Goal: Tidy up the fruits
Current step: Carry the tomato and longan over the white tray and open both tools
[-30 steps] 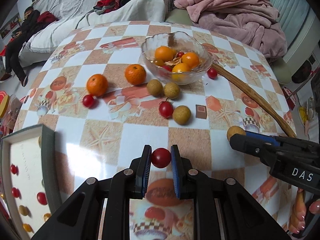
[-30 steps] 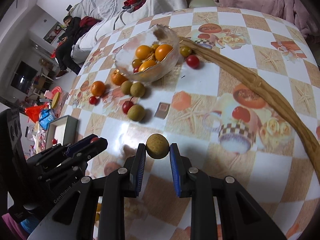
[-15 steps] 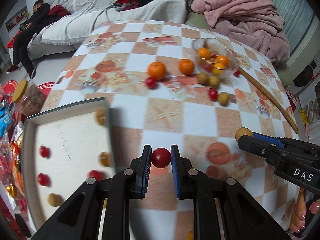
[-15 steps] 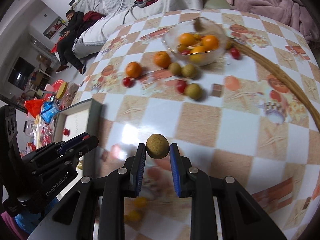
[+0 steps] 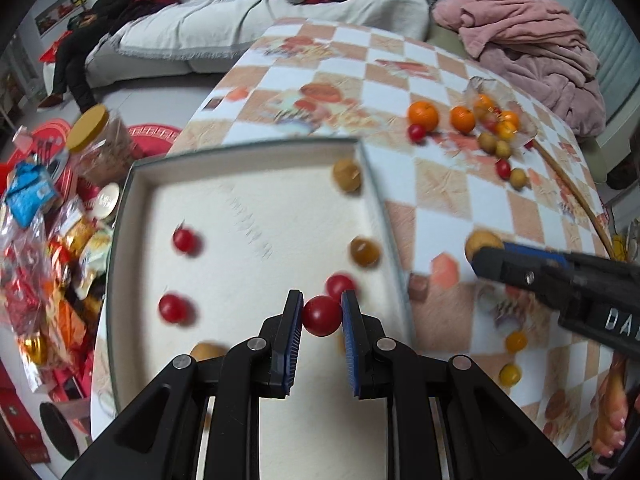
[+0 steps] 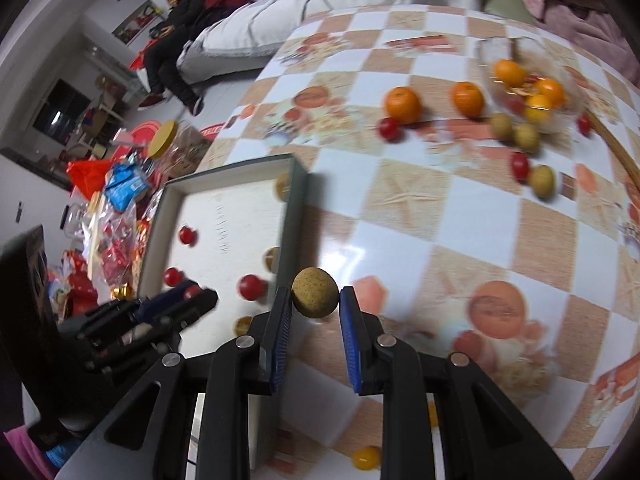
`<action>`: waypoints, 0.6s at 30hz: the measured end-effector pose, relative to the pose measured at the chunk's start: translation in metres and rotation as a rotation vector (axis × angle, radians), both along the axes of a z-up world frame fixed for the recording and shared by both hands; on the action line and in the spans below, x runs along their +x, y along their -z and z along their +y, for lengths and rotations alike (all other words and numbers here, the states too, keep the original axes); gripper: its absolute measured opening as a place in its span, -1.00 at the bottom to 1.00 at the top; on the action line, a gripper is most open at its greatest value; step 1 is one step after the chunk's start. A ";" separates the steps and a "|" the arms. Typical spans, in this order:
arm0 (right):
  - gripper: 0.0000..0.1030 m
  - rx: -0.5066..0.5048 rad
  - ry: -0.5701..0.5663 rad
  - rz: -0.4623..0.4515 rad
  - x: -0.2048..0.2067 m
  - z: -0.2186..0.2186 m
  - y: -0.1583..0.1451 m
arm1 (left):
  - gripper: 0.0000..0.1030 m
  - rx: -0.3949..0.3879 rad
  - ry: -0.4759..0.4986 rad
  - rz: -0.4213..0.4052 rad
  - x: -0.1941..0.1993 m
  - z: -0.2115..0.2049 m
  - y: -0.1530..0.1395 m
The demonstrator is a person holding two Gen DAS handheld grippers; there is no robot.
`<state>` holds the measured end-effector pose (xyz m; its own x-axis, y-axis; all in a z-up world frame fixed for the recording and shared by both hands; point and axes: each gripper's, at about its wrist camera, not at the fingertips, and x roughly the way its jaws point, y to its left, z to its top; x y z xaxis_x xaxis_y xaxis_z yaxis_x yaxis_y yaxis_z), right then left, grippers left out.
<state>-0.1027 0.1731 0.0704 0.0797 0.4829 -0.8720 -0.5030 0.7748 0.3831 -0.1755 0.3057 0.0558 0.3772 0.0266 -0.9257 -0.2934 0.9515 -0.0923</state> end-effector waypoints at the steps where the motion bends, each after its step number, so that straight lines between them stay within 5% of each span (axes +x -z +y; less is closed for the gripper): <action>1: -0.48 0.001 -0.008 0.002 -0.002 0.006 0.000 | -0.59 -0.004 -0.004 0.011 -0.006 0.002 0.004; 18: -0.48 -0.047 -0.142 -0.011 -0.005 0.087 0.015 | -0.59 -0.033 -0.046 0.082 -0.044 0.008 0.035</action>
